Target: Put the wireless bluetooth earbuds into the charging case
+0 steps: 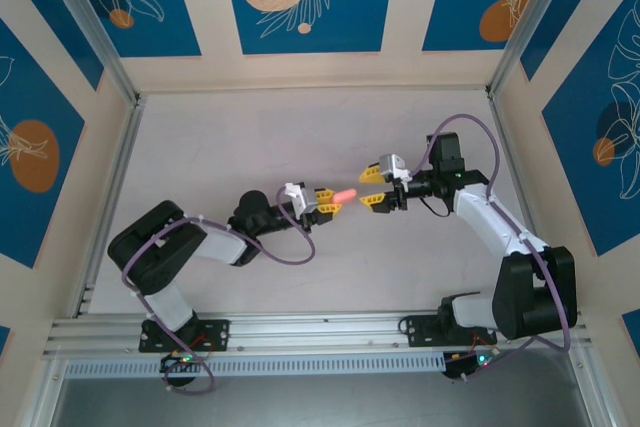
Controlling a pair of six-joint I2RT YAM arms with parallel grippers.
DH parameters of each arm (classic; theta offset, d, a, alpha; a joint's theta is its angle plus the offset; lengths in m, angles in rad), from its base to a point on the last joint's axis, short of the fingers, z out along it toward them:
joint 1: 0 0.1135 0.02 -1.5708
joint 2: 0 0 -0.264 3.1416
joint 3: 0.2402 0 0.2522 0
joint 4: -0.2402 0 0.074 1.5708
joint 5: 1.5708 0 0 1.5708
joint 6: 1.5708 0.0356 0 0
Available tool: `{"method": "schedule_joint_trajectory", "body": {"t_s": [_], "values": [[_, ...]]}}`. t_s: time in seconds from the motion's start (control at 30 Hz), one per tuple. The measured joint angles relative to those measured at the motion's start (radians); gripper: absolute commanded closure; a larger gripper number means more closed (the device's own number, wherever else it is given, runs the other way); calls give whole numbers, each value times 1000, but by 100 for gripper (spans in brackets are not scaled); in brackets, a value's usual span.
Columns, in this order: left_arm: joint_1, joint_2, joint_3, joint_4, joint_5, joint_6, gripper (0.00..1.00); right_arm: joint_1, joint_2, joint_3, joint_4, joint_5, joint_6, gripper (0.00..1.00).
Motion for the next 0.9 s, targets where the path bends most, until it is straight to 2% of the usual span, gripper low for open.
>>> {"method": "schedule_joint_trajectory", "body": {"t_s": [0.43,0.6,0.73,0.9], "values": [[0,-15,2,0,8,-1,90,85,105,59,-37,35,-43,51],[0,-16,2,1,7,-1,90,105,134,99,-80,46,-78,58],[0,-17,2,2,0,-1,90,111,145,111,-124,50,-106,69],[0,-17,2,6,8,-1,90,111,145,127,-172,55,-143,74]]}}
